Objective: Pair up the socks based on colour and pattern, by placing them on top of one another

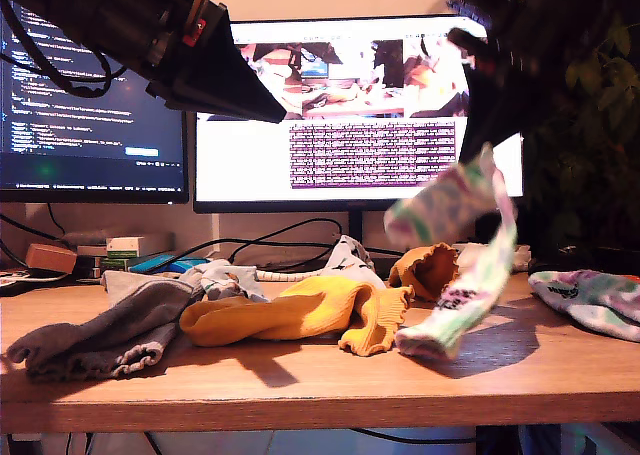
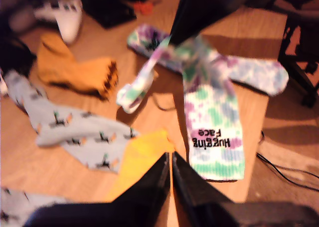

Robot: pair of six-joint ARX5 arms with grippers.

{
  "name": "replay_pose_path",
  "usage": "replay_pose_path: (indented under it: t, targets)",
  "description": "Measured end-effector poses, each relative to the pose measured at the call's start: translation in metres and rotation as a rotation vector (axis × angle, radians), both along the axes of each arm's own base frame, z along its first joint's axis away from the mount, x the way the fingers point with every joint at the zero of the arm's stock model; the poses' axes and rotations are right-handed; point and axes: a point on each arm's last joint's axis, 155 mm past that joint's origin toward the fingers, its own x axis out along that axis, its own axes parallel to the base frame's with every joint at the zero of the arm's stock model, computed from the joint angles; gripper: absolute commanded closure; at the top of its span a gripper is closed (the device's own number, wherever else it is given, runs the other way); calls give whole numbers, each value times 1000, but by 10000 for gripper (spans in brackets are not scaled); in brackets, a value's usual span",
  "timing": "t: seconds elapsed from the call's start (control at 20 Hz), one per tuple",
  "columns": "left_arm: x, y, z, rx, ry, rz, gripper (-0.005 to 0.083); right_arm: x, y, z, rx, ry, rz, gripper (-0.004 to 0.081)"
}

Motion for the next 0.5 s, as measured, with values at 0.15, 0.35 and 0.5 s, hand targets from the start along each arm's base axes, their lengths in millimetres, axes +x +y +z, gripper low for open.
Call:
replay_pose_path:
  t: [0.15, 0.35, 0.5]
  targets:
    - [0, 0, 0, 0, 0, 0, 797, 6, 10, -17, 128, 66, 53, 783]
    - [4, -2, 8, -20, -37, 1, 797, -3, 41, -30, 264, 122, 199, 783]
    - [11, -9, 21, -57, -100, -5, 797, -13, 58, -17, 355, 109, 291, 783]
